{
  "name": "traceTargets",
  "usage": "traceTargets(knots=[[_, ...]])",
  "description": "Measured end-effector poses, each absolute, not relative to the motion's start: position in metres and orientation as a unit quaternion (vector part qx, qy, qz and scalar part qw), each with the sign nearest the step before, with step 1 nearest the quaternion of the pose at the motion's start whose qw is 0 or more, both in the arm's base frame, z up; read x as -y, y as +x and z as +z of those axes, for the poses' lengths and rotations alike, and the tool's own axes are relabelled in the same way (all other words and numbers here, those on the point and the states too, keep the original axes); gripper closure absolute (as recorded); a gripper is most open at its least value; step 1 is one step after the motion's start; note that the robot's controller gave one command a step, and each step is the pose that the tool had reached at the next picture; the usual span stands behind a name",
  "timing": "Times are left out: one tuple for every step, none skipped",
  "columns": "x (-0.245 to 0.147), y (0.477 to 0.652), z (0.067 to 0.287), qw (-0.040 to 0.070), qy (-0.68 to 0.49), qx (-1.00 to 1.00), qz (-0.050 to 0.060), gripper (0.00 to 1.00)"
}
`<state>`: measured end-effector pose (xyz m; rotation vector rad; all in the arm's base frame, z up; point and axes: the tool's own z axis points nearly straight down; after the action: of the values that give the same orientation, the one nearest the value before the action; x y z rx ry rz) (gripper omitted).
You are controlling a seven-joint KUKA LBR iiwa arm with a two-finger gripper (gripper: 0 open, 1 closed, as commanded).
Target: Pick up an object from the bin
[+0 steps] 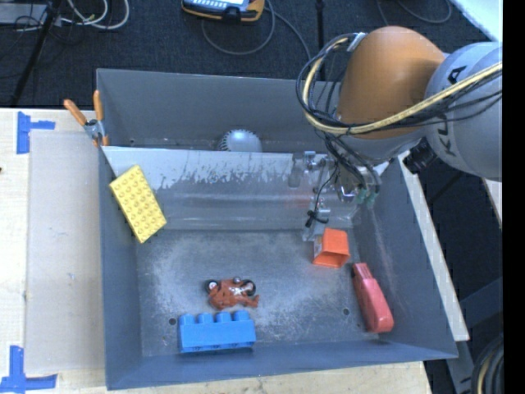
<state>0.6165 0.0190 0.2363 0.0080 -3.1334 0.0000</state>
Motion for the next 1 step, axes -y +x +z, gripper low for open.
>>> traceTargets(knots=[[-0.019, 0.6178, 0.241, 0.0, 0.002, 1.0, 0.0, 0.0]])
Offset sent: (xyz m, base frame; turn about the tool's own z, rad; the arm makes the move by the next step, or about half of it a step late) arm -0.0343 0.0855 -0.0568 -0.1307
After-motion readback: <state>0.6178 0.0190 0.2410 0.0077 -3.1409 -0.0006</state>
